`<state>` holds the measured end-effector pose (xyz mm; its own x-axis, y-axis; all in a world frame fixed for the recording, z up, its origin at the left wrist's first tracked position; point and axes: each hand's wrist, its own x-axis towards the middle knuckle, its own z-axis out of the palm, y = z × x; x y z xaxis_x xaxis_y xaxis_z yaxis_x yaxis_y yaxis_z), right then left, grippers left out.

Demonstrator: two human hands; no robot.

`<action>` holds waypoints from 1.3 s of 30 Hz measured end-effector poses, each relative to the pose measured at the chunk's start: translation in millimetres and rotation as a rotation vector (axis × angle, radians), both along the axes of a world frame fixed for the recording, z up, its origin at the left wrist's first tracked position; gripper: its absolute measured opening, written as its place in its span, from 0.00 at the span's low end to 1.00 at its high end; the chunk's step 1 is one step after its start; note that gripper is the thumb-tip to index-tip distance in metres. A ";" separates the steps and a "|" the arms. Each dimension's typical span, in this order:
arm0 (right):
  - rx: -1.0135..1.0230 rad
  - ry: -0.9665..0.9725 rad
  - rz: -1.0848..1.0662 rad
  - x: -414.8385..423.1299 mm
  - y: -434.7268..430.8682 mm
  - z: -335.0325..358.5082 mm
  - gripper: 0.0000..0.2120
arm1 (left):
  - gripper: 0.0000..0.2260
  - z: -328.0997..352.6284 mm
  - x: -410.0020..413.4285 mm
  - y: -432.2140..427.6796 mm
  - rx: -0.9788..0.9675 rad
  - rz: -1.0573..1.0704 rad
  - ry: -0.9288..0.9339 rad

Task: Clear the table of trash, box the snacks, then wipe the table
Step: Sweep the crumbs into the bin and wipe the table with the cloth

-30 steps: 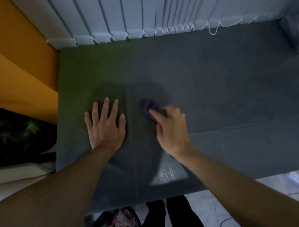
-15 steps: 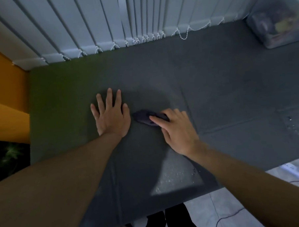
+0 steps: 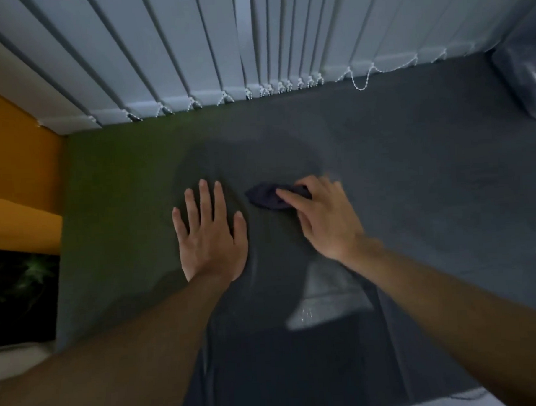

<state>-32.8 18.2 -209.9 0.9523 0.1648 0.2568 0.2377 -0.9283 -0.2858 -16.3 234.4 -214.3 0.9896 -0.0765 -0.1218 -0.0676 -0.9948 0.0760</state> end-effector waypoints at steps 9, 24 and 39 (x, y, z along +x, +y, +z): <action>0.110 0.087 -0.518 91.8 8.7 6.7 0.20 | 0.32 3.1 2.2 -0.6 0.011 -0.004 0.020; 0.054 0.081 -0.006 161.0 56.6 6.4 0.19 | 0.31 5.1 3.3 -0.1 0.012 0.007 0.066; -0.028 0.070 0.312 161.7 36.4 0.3 0.20 | 0.30 6.2 3.6 0.9 -0.022 0.001 0.063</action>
<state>128.9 54.6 -209.5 0.8698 0.4577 0.1842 0.4930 -0.8213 -0.2870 -12.8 235.3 -208.1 0.9801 -0.0785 -0.1823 -0.0605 -0.9929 0.1023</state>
